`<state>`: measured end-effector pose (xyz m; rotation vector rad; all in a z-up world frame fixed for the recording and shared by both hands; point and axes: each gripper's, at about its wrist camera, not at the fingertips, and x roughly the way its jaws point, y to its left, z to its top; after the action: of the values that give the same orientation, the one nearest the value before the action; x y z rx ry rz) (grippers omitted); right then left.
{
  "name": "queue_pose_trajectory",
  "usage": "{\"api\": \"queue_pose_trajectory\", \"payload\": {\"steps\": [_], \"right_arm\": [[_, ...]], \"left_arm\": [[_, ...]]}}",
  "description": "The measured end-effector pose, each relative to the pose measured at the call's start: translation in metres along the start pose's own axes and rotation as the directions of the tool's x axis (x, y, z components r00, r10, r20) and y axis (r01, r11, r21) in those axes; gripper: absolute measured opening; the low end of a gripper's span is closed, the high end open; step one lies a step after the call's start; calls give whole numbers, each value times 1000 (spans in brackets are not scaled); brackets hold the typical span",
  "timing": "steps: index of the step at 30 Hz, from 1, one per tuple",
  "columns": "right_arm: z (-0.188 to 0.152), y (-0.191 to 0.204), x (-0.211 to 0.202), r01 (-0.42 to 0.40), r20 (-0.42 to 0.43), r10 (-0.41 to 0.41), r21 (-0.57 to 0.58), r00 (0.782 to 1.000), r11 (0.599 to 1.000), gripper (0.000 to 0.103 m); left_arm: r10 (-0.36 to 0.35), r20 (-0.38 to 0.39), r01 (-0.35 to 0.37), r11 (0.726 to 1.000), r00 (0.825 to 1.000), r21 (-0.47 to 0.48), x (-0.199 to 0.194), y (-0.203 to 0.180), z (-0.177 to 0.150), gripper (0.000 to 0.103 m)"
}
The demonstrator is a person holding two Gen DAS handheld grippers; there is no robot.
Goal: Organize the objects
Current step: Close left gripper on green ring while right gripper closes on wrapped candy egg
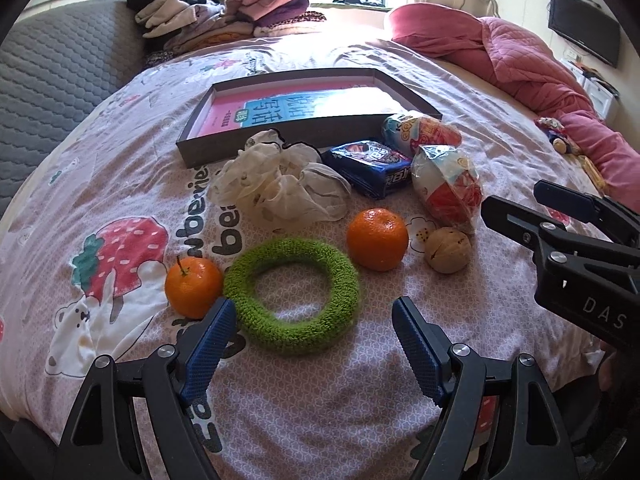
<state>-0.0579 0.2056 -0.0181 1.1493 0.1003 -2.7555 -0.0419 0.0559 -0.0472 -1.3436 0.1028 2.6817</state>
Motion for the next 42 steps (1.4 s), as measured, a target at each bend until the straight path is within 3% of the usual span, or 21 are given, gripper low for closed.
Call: {"api": "queue_pose_trajectory", "payload": {"steps": [10,13,16,17,23,27,42], "right_arm": [[16,6,32,-47,-47,47,-16,998,999,69],[19,7,42,-57,-67,56,-8,996,998,69],[21,6,50,-66,-80,66,8,995,998,69],[21,5,51,-67,-81,68,12,994,998,69],[24,2,56,-77,-71,79,25,994,997,65],[23,6,53,-83,-49,83,3,995,997,51],[21,18,27,-98,36,100,-54,994,994,50]], "left_arm": [[5,-14,-5,1000,1000,0,17,3,7,80],[13,-10,-13,1000,1000,14,20,2,9,74],[5,-21,-5,1000,1000,18,26,5,12,59],[-20,-37,20,1000,999,6,29,7,13,45],[-76,-52,75,997,996,-7,38,8,14,32],[-105,-39,104,995,994,-7,36,9,14,18],[-142,21,143,990,990,-5,15,7,18,14]]}}
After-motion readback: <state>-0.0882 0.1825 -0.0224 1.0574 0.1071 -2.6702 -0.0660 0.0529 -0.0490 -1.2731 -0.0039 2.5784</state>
